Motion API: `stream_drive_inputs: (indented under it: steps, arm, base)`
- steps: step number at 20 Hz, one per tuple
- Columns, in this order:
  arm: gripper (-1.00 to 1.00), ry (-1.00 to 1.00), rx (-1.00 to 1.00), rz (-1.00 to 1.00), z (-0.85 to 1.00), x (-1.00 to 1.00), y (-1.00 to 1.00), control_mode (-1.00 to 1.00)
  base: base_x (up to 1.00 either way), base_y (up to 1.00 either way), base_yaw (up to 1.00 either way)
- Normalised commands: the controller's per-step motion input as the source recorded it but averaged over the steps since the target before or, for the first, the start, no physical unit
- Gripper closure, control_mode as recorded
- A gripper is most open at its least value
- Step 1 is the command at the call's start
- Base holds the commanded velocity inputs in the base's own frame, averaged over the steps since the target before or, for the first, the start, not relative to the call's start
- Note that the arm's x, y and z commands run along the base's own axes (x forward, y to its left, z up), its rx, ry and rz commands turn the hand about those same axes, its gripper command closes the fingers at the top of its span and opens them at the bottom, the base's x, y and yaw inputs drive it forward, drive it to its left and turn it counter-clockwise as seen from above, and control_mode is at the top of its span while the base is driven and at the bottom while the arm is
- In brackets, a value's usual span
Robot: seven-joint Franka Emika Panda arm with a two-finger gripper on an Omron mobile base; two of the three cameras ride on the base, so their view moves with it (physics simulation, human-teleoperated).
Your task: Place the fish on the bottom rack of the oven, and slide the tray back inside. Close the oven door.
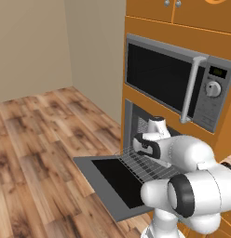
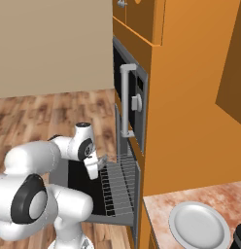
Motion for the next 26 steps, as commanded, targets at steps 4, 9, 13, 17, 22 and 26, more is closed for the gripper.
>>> stream_drive_inputs:
  steps: [4,9,13,17,22,26]
  arm:
    - [1.00,0.00,-0.03,0.00,-0.39,0.47,0.00,-1.00]
    - [1.00,0.00,-0.03,0.00,-0.33,0.43,-0.07,-1.00]
    - [1.00,0.00,-0.01,0.00,-0.26,0.43,-0.15,-1.00]
    - [1.00,0.00,-0.01,0.00,-0.32,0.45,-0.09,-1.00]
    - [1.00,0.00,-0.01,0.00,-0.42,0.43,-0.05,-1.00]
    - [1.00,0.00,-0.02,0.00,-0.44,0.40,-0.01,-1.00]
  base:
    - [0.00,0.00,0.00]
    - [0.00,0.00,0.00]
    - [0.00,0.00,0.00]
    - [0.00,0.00,0.00]
    - [0.00,0.00,0.00]
    - [0.00,0.00,0.00]
